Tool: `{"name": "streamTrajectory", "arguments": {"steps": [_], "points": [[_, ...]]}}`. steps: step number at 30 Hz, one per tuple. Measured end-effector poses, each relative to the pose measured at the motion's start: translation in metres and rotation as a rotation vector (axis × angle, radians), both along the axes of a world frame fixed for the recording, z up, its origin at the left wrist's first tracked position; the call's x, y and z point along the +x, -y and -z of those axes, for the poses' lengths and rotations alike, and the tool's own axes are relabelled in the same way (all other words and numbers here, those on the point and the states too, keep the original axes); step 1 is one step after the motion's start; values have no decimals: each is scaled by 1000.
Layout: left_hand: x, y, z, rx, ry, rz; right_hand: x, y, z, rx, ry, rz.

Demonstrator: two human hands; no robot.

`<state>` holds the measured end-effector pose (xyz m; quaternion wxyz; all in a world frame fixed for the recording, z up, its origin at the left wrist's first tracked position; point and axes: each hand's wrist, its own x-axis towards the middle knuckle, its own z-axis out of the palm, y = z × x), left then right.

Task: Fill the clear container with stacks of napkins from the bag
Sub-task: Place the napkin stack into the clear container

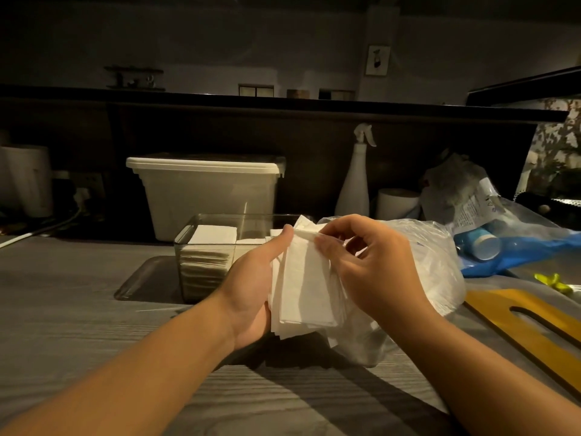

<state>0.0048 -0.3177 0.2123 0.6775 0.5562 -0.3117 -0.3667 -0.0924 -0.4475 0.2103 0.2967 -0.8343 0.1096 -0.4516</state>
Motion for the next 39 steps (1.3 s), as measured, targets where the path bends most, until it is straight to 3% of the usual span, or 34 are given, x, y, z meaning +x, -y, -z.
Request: {"name": "streamTrajectory", "arguments": {"steps": [6, 13, 26, 36, 39], "points": [[2, 4, 7, 42, 139, -77, 1, 0, 0, -85, -49, 33], [0, 6, 4, 23, 242, -131, -3, 4, 4, -373, -122, 85], [3, 3, -2, 53, 222, -177, -10, 1, 3, -220, -124, -86], [3, 2, 2, 11, 116, -56, -10, -3, 1, -189, -59, 58], [2, 0, 0, -13, -20, 47, -11, 0, 3, -131, -60, 50]]}}
